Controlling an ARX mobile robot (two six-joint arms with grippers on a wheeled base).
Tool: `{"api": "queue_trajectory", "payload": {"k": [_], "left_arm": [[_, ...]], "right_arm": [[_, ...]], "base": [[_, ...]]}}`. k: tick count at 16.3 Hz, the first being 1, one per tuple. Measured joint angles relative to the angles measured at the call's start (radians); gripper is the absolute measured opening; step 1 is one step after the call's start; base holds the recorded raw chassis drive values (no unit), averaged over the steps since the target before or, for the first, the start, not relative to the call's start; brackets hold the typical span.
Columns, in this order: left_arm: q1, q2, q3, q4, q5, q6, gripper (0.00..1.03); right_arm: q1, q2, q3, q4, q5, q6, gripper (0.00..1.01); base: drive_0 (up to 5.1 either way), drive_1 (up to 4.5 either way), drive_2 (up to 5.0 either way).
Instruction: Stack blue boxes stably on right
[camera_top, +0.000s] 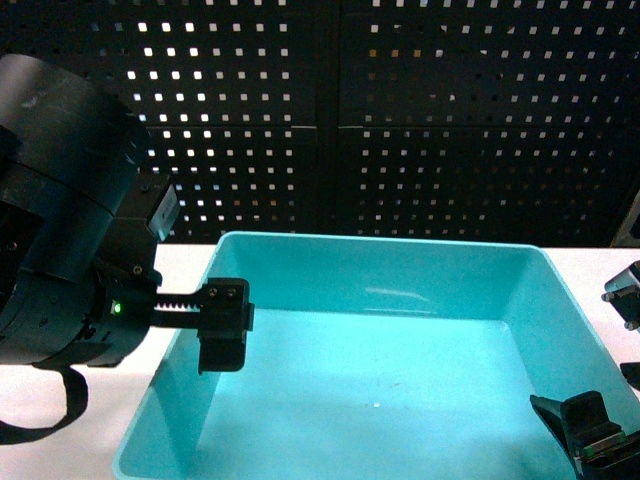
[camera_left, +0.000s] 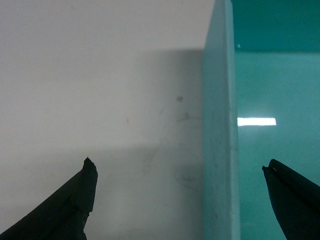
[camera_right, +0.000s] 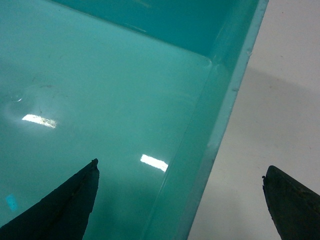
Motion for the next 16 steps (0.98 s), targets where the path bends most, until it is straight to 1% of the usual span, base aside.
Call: {"api": "queue_trajectory", "payload": {"k": [3, 4, 5, 13, 14, 15, 16], "left_arm": [[-0.011, 0.023, -0.002, -0.016, 0.021, -0.046, 0.98], [-0.014, 0.024, -0.003, -0.011, 0.018, -0.053, 0.98], [-0.017, 0.024, -0.003, -0.011, 0.017, -0.056, 0.98], [-0.028, 0.015, -0.003, -0.045, 0.01, -0.082, 0.98], [-0.031, -0.005, -0.003, -0.059, 0.01, -0.11, 0.98], [-0.049, -0.021, -0.004, -0.075, -0.005, -0.153, 0.98], [-0.065, -0.032, -0.019, -0.12, -0.014, -0.212, 0.98]], "right_arm": [[-0.009, 0.015, 0.004, 0.017, -0.008, 0.012, 0.98], [-0.009, 0.018, 0.004, 0.023, -0.008, 0.014, 0.98], [-0.009, 0.018, 0.004, 0.024, -0.008, 0.019, 0.96], [-0.002, 0.025, -0.014, 0.064, -0.003, 0.037, 0.24], [-0.005, 0.025, -0.023, 0.084, -0.001, 0.091, 0.1], [-0.006, 0.028, -0.048, 0.122, -0.009, 0.125, 0.07], [0.0, 0.031, -0.063, 0.15, 0.001, 0.132, 0.07]], "base": [[0.0, 0.0, 0.0], [0.0, 0.0, 0.0], [0.0, 0.0, 0.0], [0.0, 0.0, 0.0], [0.0, 0.0, 0.0], [0.0, 0.0, 0.0], [0.0, 0.0, 0.0]]}}
